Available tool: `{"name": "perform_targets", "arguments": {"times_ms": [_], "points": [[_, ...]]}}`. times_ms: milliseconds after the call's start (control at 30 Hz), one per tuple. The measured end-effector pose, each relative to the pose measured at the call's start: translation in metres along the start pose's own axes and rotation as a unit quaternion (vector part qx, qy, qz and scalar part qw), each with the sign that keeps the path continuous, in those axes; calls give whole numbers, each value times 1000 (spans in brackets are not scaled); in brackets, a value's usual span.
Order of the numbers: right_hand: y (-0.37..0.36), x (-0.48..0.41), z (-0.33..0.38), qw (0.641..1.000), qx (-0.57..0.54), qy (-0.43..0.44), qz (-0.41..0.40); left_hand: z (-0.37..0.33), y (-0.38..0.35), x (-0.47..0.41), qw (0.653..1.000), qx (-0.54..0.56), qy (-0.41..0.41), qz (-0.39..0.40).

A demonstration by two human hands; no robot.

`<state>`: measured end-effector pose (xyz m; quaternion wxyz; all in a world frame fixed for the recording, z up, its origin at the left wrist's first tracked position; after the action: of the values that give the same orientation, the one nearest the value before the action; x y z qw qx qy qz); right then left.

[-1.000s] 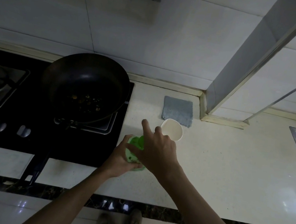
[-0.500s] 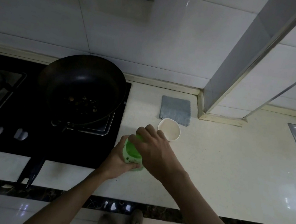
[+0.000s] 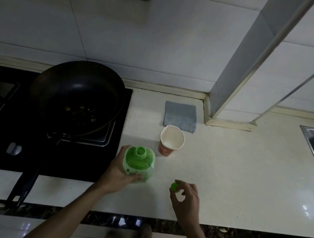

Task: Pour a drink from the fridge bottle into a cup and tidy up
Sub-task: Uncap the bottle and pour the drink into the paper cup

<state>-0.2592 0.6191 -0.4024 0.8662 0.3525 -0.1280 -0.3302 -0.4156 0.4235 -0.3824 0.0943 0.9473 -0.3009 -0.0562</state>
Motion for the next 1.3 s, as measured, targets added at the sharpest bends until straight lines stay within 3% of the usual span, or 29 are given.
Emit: {"name": "perform_targets", "arguments": {"times_ms": [167,533,700,1000,1300], "points": [[-19,-4,-22,996,21,-69,47,0,-1,1,1000,-13,0,-6],[-27,-11,-35,993,79,-60,61,3,-1,1,1000,-28,-6,-10],[-24,-8,-31,994,91,-14,58,1,-2,3,1000,-21,-8,-11],[-9,-9,89,987,-55,100,112,8,-2,4,1000,14,1,14],[-28,-10,119,978,-50,68,189,31,-5,9,996,29,58,53]]}}
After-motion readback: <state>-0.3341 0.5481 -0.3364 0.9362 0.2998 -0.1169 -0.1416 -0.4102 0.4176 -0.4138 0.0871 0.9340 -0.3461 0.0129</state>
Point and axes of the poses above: each hand's wrist, its own x-axis away from the middle knuckle, its own y-axis out of the back of the hand, z = x × y, the point moved 4 cm from there along -x, towards the middle knuckle, and after that the axes turned 14 degrees about -y, right-handed, at the moved point
